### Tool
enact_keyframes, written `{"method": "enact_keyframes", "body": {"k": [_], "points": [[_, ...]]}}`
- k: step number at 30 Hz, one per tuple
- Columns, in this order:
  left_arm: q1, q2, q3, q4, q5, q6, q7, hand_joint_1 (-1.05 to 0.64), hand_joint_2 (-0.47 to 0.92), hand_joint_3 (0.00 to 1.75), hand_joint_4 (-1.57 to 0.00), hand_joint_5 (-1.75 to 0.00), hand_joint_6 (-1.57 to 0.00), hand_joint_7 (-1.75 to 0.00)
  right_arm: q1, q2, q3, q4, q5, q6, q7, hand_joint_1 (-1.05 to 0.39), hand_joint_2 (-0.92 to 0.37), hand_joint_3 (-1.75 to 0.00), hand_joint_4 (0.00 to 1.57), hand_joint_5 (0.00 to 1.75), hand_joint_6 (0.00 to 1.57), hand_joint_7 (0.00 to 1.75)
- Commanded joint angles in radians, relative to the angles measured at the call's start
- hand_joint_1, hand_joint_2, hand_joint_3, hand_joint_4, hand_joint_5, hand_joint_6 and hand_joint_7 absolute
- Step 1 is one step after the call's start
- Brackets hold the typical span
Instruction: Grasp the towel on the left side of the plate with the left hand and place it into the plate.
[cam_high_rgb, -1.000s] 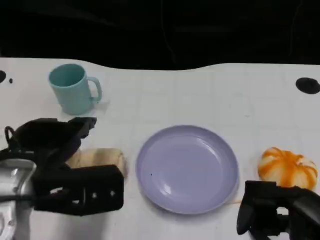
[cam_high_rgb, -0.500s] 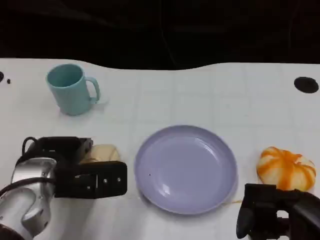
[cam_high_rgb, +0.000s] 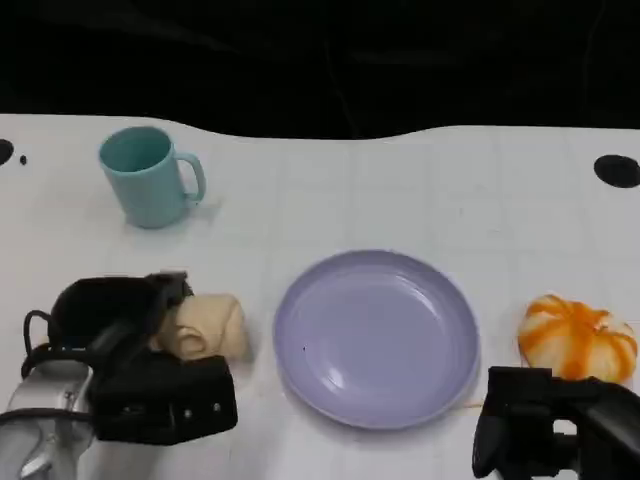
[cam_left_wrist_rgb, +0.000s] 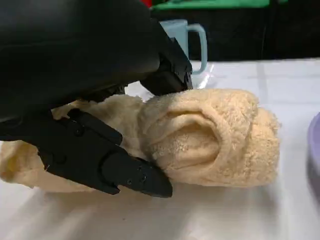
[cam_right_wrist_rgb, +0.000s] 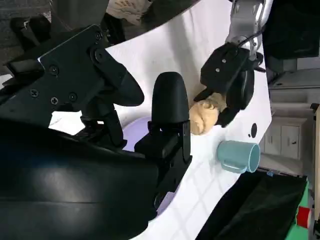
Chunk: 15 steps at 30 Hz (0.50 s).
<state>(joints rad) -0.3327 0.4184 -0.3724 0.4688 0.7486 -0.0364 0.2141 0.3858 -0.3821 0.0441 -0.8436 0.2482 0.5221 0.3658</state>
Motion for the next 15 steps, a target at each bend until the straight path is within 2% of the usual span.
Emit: {"method": "enact_keyframes", "body": {"k": [1, 2, 4, 10, 15], "points": [[-0.004, 0.005, 0.060, -0.101, -0.031, -0.015, 0.035, -0.24, 0.72, 0.71, -0.88, -1.75, -0.58, -1.74, -0.004, -0.006, 0.009, 0.004, -0.003, 0.007, -0.007, -0.10, -0.49, -1.25, 0.75, 1.72, 0.66, 1.48], [-0.006, 0.000, 0.066, -0.126, -0.035, -0.016, 0.029, -0.23, 0.66, 0.85, -0.89, -1.75, -0.59, -1.74, -0.005, -0.004, 0.011, 0.004, -0.003, 0.009, -0.009, -0.09, -0.49, -1.25, 0.75, 1.72, 0.66, 1.48], [-0.010, -0.011, 0.070, -0.174, -0.033, -0.020, 0.028, -0.22, 0.58, 0.96, -0.90, -1.75, -0.61, -1.75, -0.006, -0.002, 0.017, 0.008, -0.004, 0.007, -0.012, -0.09, -0.50, -1.25, 0.75, 1.73, 0.66, 1.48], [-0.023, -0.045, 0.065, -0.272, -0.045, -0.030, -0.018, -0.24, 0.54, 0.95, -0.90, -1.75, -0.59, -1.75, -0.010, 0.003, 0.030, 0.023, -0.007, 0.000, -0.023, -0.10, -0.49, -1.25, 0.76, 1.74, 0.67, 1.48], [-0.060, -0.082, 0.007, -0.354, -0.026, -0.022, -0.137, -0.25, 0.51, 1.02, -0.88, -1.75, -0.62, -1.75, -0.010, 0.007, 0.032, 0.014, 0.000, 0.027, -0.039, -0.10, -0.49, -1.26, 0.75, 1.75, 0.67, 1.49]]}}
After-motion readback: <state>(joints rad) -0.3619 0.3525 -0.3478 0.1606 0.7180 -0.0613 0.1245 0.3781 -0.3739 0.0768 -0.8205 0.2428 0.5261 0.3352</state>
